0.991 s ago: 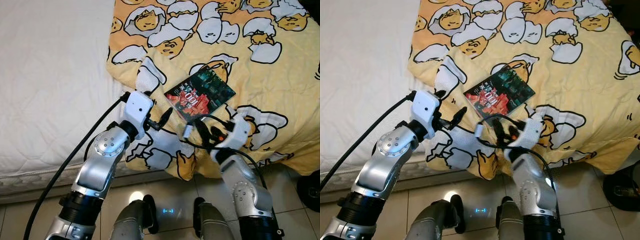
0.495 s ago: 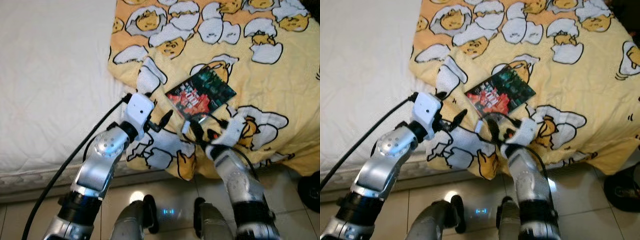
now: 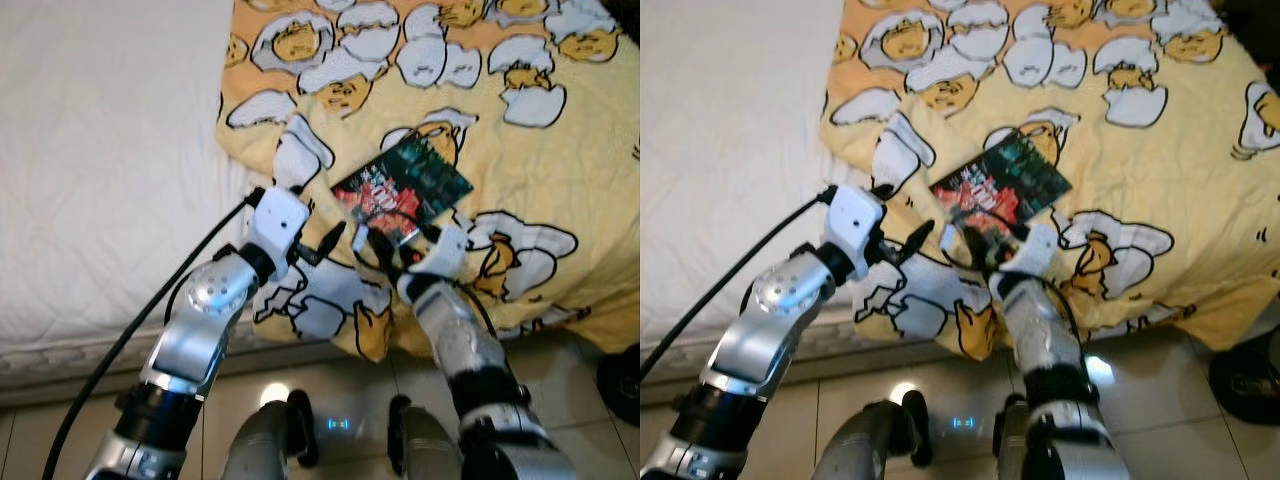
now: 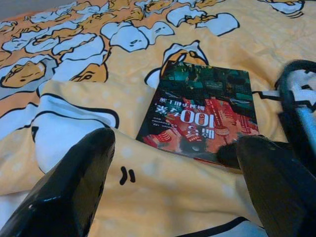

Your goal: Clean up the room

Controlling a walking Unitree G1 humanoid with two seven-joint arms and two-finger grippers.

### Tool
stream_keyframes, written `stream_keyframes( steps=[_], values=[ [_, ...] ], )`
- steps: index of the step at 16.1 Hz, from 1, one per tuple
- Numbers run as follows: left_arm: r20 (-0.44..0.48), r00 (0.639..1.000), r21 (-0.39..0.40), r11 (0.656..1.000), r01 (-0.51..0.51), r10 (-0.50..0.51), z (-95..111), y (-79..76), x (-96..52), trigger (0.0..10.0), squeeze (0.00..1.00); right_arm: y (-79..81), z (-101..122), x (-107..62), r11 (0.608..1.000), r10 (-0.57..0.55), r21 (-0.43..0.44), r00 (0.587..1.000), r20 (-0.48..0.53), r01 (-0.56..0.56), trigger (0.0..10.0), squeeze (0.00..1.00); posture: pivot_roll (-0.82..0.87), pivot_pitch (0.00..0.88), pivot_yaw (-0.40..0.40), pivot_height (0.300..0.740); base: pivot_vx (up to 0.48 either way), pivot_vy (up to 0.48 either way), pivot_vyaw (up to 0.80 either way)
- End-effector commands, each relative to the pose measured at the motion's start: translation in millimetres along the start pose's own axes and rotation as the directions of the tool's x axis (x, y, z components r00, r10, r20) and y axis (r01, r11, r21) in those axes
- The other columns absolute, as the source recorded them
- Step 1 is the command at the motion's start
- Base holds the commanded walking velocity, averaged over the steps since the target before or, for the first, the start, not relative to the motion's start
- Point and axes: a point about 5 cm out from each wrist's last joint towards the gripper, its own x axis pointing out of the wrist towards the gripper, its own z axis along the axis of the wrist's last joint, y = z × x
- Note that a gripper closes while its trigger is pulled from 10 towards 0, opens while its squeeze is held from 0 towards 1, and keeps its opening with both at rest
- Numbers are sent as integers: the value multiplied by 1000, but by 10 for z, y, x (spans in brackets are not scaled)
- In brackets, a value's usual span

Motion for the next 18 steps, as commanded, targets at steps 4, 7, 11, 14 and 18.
stream_keyframes(
  steps=[4,7,11,14,18],
  values=[
    [-1,1000,16,1000,13,-13,-15,-29,-27,10000,0,84,-30,63,999,43,-32,999,-7,-43,10000,0,-72,237,101,723,0,0,0],
    [-1,1000,17,1000,14,-14,-13,-37,-34,10000,0,101,-46,80,998,54,-38,999,-6,-54,10000,0,-72,240,97,723,0,0,0],
    [1,1000,18,1000,16,-16,-13,-39,-29,10000,0,113,-53,100,998,54,-38,999,-1,-54,0,0,-71,242,95,723,0,0,0],
    [1,1000,19,1000,18,-18,-17,-45,-27,10000,0,105,-51,115,999,39,-16,999,2,-39,0,0,-71,241,95,723,0,0,0],
    [-43,999,41,999,-2,3,-79,1,-29,10000,0,-18,-96,110,995,-26,96,999,-29,28,0,0,-73,241,95,723,0,0,0]
  ],
)
